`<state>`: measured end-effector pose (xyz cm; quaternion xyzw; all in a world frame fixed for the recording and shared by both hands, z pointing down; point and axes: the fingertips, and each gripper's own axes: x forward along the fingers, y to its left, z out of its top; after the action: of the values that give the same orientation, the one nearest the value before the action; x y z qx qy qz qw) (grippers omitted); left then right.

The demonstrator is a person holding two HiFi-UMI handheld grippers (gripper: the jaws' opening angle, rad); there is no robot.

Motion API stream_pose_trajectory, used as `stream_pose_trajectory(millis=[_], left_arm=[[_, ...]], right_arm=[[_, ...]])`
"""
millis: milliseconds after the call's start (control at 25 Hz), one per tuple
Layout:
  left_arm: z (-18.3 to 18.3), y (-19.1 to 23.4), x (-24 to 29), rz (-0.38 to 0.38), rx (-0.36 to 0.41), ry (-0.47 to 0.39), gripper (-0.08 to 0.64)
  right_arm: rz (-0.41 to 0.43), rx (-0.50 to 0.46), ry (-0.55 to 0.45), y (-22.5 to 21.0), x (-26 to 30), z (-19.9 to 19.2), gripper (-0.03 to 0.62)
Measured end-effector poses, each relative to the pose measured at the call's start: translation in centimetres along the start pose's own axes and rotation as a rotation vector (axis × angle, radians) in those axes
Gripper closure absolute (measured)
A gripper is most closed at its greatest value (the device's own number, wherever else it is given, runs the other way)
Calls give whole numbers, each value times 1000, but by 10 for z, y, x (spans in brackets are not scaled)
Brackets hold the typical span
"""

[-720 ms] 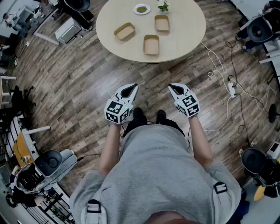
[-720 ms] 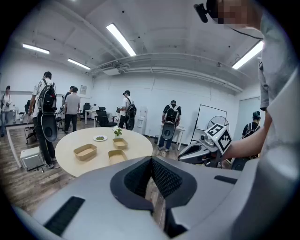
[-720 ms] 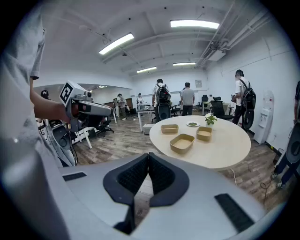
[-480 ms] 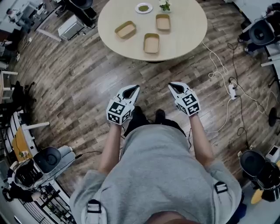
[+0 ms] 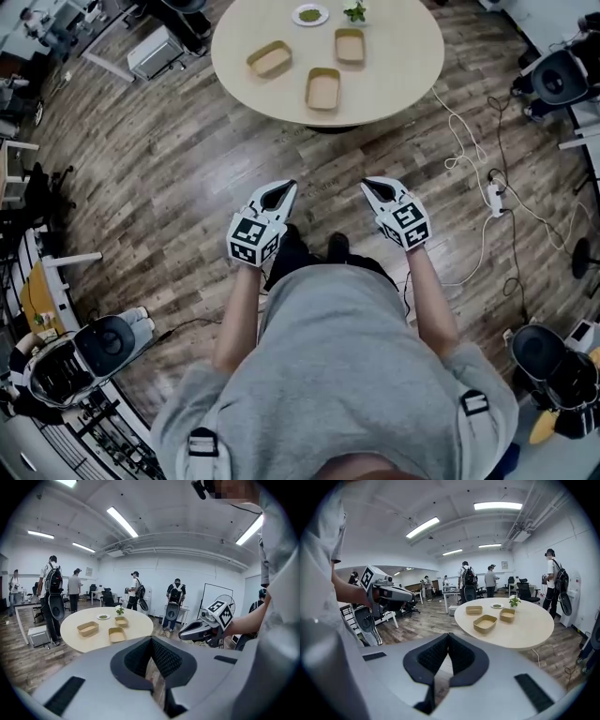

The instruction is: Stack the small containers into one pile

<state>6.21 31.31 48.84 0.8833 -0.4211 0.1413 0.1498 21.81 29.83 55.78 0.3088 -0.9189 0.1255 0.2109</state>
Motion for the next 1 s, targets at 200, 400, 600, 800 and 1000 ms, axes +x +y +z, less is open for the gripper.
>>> stream_pose_trajectory(millis=[200,400,600,800,1000], left_arm=[[-7,-9,-4,3,0,3,543],[-6,-13,-5,26,-8,2,543],[-5,-6,-9,64,-33,-21,541],[0,4,-9,94,-33,-40,535],[-1,3,-10,102,-4,-29,445]], right_arm=[[-9,-8,2,2,-4,-5,586],[-14,8,-8,-5,-12,-8,586],[-6,0,-19,-2,-12,-5,574],[2,-16,-19,-4,-7,-1,529],[9,-20,-25,-1,-8,1,487]])
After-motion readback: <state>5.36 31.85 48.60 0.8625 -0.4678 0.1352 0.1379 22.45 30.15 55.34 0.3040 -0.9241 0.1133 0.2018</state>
